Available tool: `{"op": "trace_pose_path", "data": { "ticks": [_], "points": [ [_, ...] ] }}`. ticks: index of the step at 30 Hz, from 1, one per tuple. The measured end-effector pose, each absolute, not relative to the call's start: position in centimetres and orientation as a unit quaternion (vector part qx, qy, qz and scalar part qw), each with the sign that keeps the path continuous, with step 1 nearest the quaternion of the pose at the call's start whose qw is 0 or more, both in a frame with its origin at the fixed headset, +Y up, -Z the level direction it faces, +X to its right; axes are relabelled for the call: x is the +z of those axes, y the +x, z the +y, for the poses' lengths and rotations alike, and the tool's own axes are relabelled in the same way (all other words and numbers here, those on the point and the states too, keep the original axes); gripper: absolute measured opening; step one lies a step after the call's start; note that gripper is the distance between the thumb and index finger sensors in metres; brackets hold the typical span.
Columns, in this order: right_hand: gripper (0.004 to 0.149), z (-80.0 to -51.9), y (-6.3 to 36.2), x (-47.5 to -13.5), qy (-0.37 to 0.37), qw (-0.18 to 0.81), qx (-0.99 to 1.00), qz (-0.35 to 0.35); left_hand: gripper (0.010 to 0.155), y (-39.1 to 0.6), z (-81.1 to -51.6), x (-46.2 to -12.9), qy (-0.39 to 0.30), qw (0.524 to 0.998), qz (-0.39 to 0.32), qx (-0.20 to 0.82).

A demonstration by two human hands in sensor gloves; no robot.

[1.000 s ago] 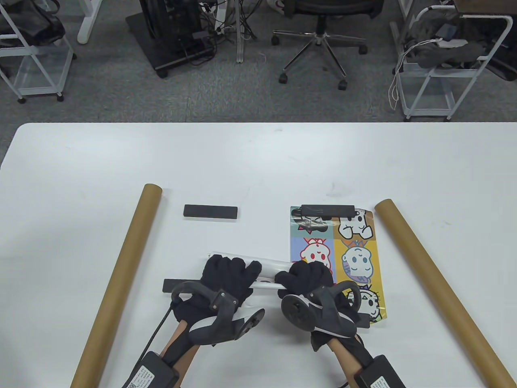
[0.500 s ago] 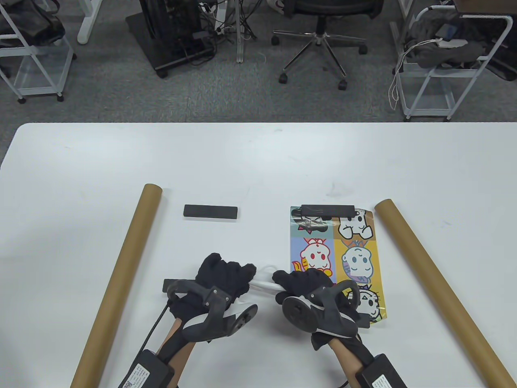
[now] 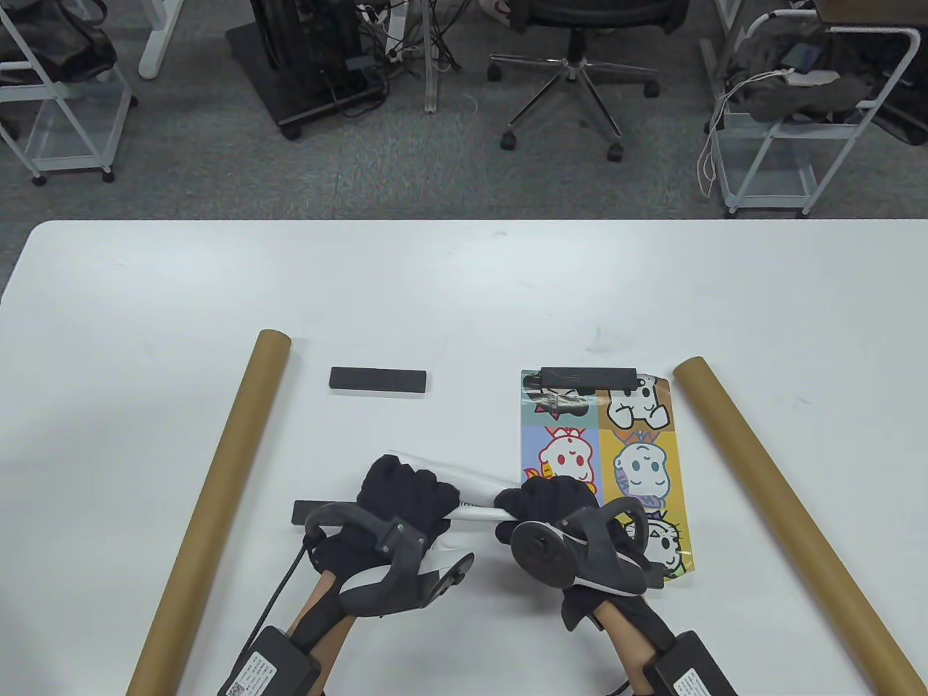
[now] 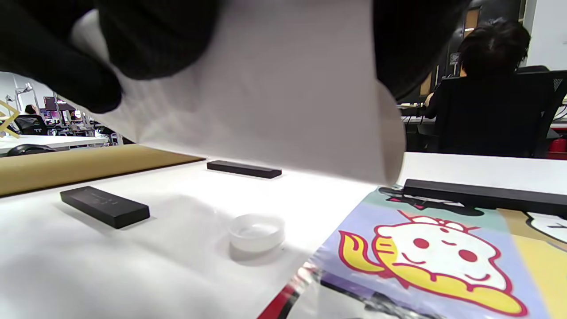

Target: Roll up posters and store in mailing tubes

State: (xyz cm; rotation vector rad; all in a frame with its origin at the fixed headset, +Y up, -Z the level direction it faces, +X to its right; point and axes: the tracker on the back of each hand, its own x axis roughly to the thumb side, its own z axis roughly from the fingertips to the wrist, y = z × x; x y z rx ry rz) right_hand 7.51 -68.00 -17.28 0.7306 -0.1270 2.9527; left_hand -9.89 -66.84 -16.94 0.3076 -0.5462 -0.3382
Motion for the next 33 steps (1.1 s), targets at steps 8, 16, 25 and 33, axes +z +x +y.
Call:
{"op": "trace_pose_path", "data": {
  "ticks": [8,16,25,33],
  "points": [
    [0.045,-68.02,7.44,-17.03,0.226,0.034,0.972,-0.056,0.043,-9.99,-67.15,-17.04,0.124,0.945,-0.253,-0.163],
    [0.052,-68.0,7.38,-16.8,0.237,0.03,0.969,-0.061,0.055,-10.31,-67.24,-17.05,0.122,0.947,-0.253,-0.158],
    [0.053,-68.12,7.74,-17.18,0.225,0.035,0.971,-0.07,0.062,-10.71,-67.06,-17.22,0.142,0.946,-0.252,-0.148],
    [0.058,-68.37,7.81,-17.42,0.226,0.035,0.973,-0.032,0.05,-10.65,-67.03,-17.4,0.122,0.952,-0.252,-0.127]
  ]
}}
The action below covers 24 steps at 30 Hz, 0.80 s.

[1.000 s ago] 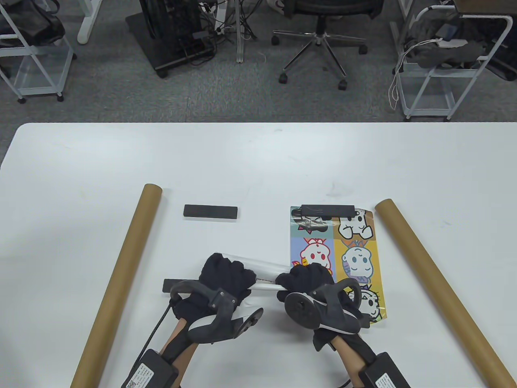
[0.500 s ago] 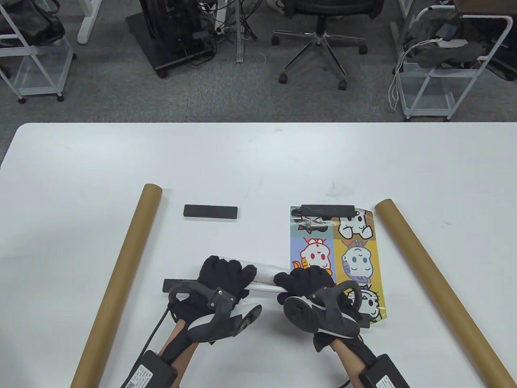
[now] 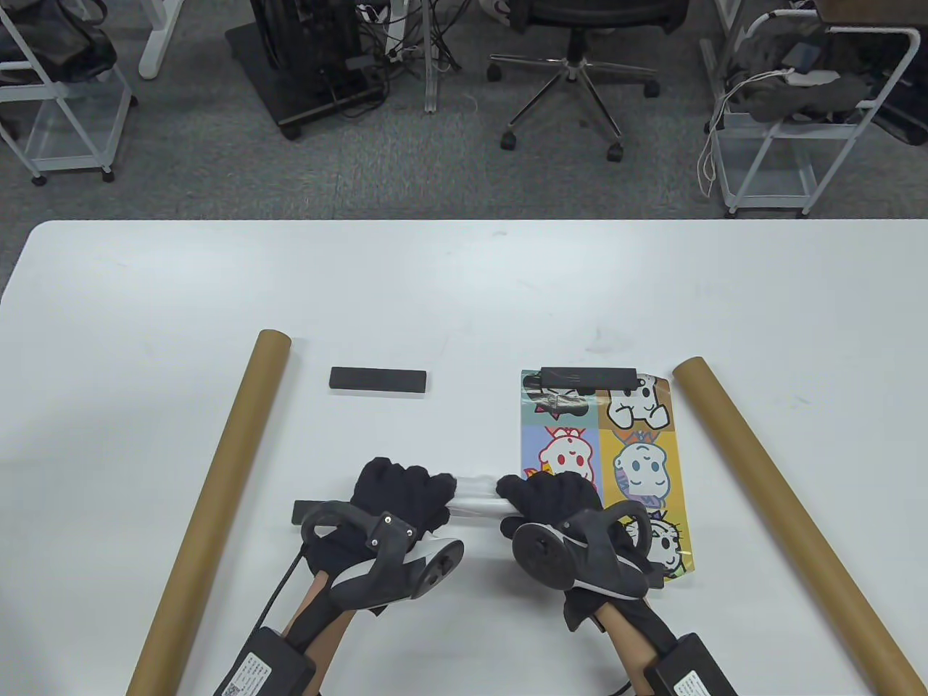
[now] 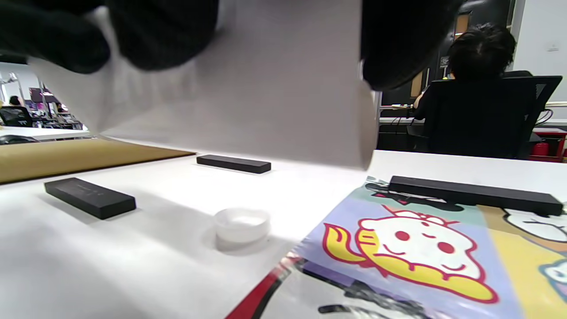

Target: Roll up posters and store in mailing tubes

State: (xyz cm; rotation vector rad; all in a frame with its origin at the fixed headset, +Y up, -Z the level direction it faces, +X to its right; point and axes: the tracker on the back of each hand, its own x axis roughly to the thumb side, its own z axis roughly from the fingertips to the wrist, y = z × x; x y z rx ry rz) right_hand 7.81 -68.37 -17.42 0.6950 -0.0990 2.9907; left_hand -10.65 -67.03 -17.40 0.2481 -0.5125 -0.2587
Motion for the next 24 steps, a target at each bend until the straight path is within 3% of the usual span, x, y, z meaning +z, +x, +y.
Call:
{"op": "trace_pose_path", "data": {
  "ticks": [7,15,24],
  "points": [
    [0.043,-68.43,7.65,-17.27,0.221,0.031,0.973,-0.05,0.04,-10.4,-67.14,-17.19,0.139,0.944,-0.256,-0.154],
    [0.046,-68.39,7.86,-17.32,0.221,0.046,0.973,-0.054,0.045,-10.43,-67.1,-17.04,0.149,0.942,-0.246,-0.175],
    [0.057,-68.51,8.51,-17.49,0.218,0.06,0.972,-0.067,0.062,-10.92,-67.25,-17.33,0.131,0.95,-0.246,-0.143]
  ]
}}
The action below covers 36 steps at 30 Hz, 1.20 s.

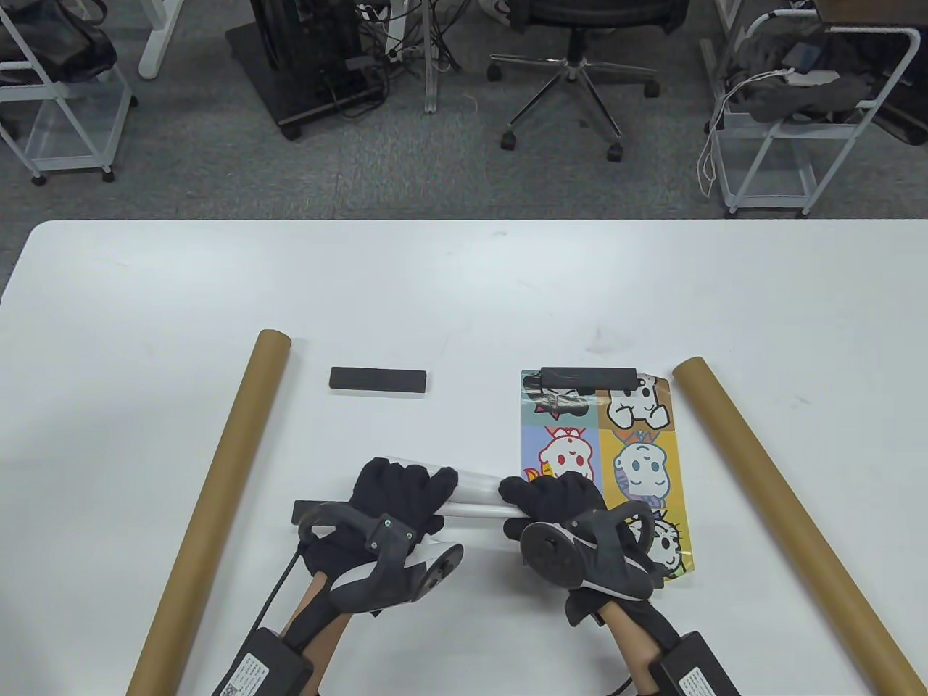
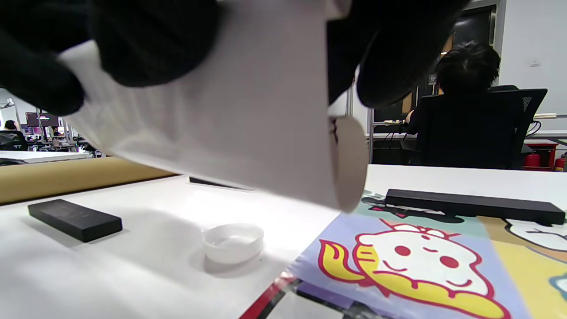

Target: Roll up posters and store in mailing tubes

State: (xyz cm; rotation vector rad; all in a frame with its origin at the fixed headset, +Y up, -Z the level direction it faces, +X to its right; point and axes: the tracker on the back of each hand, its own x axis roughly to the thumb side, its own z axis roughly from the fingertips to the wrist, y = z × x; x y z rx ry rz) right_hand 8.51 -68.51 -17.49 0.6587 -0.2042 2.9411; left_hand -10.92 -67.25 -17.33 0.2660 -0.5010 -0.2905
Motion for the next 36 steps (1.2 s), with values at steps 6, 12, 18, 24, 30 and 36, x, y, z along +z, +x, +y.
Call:
{"op": "trace_pose_path", "data": {
  "ticks": [6,12,18,24,30,36],
  "points": [
    [0.051,-68.82,8.4,-17.59,0.219,0.061,0.973,-0.042,0.052,-10.99,-67.46,-17.56,0.119,0.955,-0.242,-0.124],
    [0.058,-68.86,8.25,-17.73,0.222,0.059,0.973,-0.015,0.051,-10.48,-67.58,-17.41,0.13,0.948,-0.242,-0.158],
    [0.045,-68.83,7.93,-17.62,0.219,0.045,0.974,-0.031,0.039,-10.62,-67.77,-17.53,0.113,0.949,-0.252,-0.149],
    [0.043,-68.7,7.98,-17.66,0.216,0.048,0.975,-0.013,0.043,-10.25,-67.94,-17.17,0.12,0.946,-0.246,-0.177],
    [0.047,-68.76,8.24,-17.76,0.218,0.057,0.974,-0.016,0.048,-10.18,-67.95,-17.3,0.117,0.946,-0.247,-0.173],
    [0.052,-68.73,8.27,-17.63,0.216,0.051,0.974,-0.032,0.062,-10.73,-68.16,-17.36,0.12,0.948,-0.25,-0.158]
  ]
}}
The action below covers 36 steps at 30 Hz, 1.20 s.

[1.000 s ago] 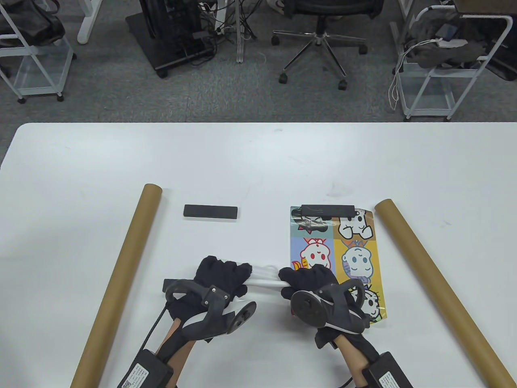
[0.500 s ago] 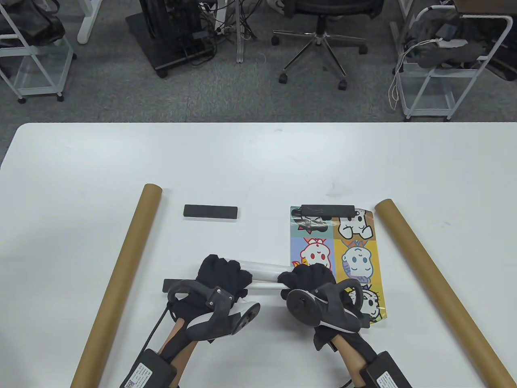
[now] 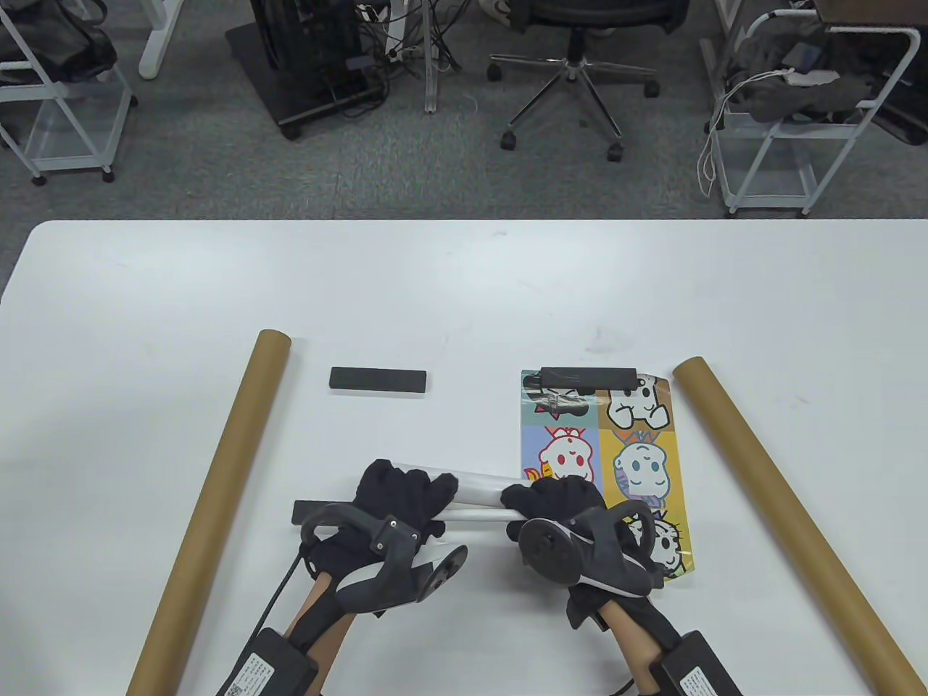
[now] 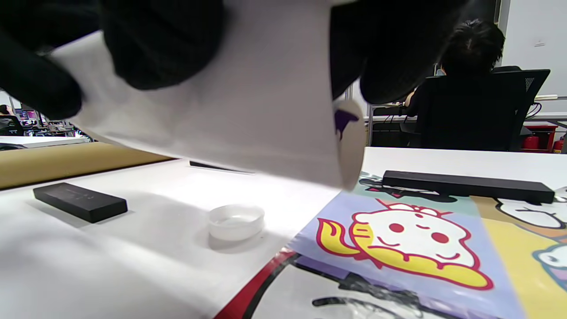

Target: Roll up posters and store in mailing tubes

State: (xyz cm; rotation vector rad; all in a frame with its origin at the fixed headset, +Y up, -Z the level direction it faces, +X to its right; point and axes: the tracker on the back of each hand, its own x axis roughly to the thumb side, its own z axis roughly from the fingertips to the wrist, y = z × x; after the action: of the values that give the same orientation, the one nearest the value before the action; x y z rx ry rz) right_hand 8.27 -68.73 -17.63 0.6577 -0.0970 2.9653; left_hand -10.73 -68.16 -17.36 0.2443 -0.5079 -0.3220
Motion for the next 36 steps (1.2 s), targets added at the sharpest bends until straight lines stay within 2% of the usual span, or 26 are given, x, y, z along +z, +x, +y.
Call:
{"op": "trace_pose_path", "data": {
  "ticks": [2,4,5,9,13,15,19,21,30,36],
  "points": [
    [0.052,-68.73,8.28,-17.7,0.217,0.053,0.974,-0.034,0.059,-10.91,-68.14,-17.44,0.125,0.947,-0.249,-0.16],
    [0.052,-68.76,8.29,-17.75,0.217,0.056,0.974,-0.033,0.047,-10.99,-68.19,-17.54,0.124,0.949,-0.246,-0.157],
    [0.052,-68.75,8.28,-17.76,0.217,0.058,0.974,-0.034,0.046,-10.89,-68.28,-17.56,0.114,0.95,-0.245,-0.156],
    [0.052,-69.0,8.19,-17.81,0.213,0.034,0.976,-0.022,0.048,-10.71,-68.4,-17.65,0.099,0.953,-0.244,-0.149],
    [0.054,-68.92,8.28,-17.89,0.211,0.063,0.975,0.02,0.054,-10.62,-68.12,-17.53,0.119,0.948,-0.245,-0.167],
    [0.055,-68.8,8.15,-17.76,0.215,0.049,0.975,0.003,0.051,-10.61,-67.93,-17.42,0.131,0.946,-0.246,-0.167],
    [0.045,-68.71,8.07,-17.65,0.213,0.046,0.976,-0.009,0.041,-10.85,-68.03,-17.49,0.124,0.95,-0.247,-0.143],
    [0.044,-68.7,7.99,-17.54,0.213,0.041,0.976,-0.025,0.04,-10.88,-68.06,-17.47,0.127,0.95,-0.243,-0.15],
    [0.048,-68.7,8.06,-17.56,0.21,0.04,0.977,-0.018,0.047,-10.69,-67.97,-17.26,0.132,0.946,-0.241,-0.173],
    [0.052,-68.51,8.12,-17.55,0.215,0.05,0.975,-0.026,0.063,-11.14,-68.04,-17.44,0.141,0.946,-0.24,-0.165]
  ]
}}
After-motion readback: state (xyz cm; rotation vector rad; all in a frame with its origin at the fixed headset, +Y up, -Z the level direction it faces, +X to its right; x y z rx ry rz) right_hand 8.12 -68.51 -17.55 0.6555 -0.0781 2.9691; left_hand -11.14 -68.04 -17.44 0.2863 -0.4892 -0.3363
